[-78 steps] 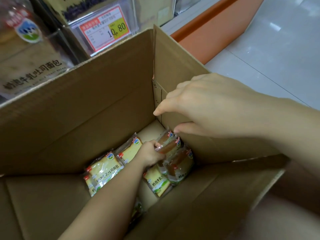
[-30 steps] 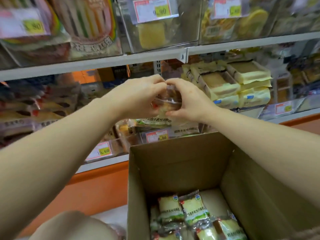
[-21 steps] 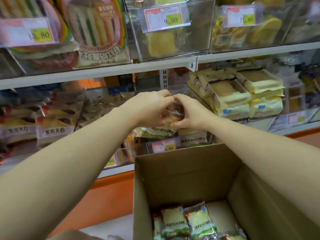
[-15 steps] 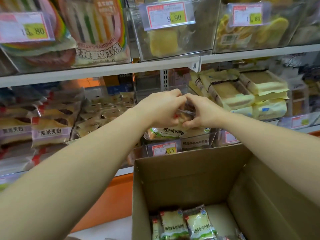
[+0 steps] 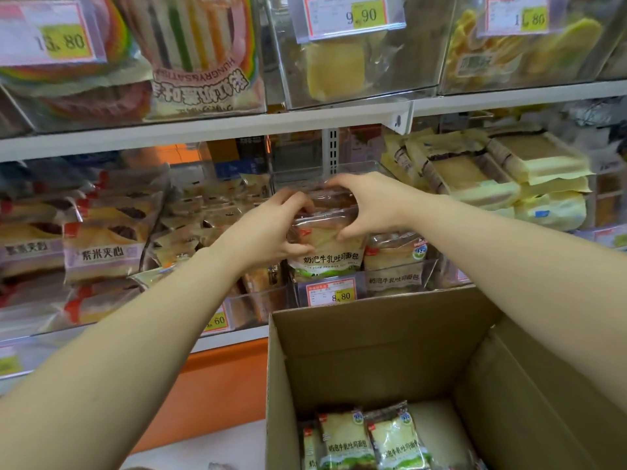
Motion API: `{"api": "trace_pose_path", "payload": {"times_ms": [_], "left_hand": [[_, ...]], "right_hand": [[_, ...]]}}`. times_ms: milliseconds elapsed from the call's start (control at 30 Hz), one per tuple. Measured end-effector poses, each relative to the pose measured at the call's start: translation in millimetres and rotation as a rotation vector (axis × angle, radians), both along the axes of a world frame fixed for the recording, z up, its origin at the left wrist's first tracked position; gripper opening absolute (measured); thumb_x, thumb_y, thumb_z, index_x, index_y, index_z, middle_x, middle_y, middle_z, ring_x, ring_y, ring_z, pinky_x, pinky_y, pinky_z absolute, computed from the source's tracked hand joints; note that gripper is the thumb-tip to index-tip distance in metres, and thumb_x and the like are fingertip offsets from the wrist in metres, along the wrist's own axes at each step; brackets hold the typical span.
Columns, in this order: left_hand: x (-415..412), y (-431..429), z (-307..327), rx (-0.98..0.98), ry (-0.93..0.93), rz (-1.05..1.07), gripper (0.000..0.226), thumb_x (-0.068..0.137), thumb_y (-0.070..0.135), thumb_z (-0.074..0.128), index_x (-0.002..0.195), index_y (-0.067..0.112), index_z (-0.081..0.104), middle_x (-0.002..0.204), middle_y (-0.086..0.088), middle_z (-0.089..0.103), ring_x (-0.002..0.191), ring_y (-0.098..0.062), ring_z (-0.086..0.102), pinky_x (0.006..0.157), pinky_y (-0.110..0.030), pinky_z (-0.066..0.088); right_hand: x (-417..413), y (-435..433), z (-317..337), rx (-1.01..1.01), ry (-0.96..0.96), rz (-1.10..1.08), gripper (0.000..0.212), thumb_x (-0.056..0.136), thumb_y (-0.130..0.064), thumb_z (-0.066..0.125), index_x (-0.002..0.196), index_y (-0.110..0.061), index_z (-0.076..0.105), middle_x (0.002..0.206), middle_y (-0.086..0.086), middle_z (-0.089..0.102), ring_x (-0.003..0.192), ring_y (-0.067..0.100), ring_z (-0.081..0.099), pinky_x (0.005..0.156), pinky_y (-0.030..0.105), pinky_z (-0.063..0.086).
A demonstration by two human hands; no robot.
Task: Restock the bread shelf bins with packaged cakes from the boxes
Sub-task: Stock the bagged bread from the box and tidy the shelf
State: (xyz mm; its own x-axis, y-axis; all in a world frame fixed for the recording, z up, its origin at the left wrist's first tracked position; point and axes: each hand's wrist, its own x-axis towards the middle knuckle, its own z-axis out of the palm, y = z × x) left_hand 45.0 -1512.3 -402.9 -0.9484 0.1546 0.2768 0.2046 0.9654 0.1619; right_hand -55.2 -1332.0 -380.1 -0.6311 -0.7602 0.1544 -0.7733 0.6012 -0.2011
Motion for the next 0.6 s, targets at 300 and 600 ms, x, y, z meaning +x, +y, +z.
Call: {"api": "trace_pose_path", "payload": {"times_ms": [300, 600], "left_hand": [[4, -1, -6, -0.222, -0.176, 0.122, 0.066, 0.081, 0.052, 0.066, 0.135, 0.024, 0.040, 0.131, -0.001, 0.055, 0.116, -0.020, 0.053, 0.096, -0.038, 0.043], [12, 12, -22, -0.505, -0.066, 0.256, 0.066, 0.091, 0.058, 0.044, 0.146, 0.027, 0.025, 0.154, 0.000, 0.029, 0.144, -0.023, 0.022, 0.114, -0.061, 0.002]], "right_hand": [[5, 0, -24, 0.092, -0.157, -0.049, 0.096, 0.071, -0.044, 0.080, 0.147, -0.015, 0.030, 0.149, 0.004, 0.040, 0.135, 0.022, 0.039, 0.107, 0.032, 0.036], [16, 5, -57, 0.094, 0.177, -0.129, 0.085, 0.082, -0.066, 0.053, 0.150, -0.025, 0.024, 0.153, 0.003, 0.031, 0.140, 0.025, 0.027, 0.116, 0.045, 0.020]]}}
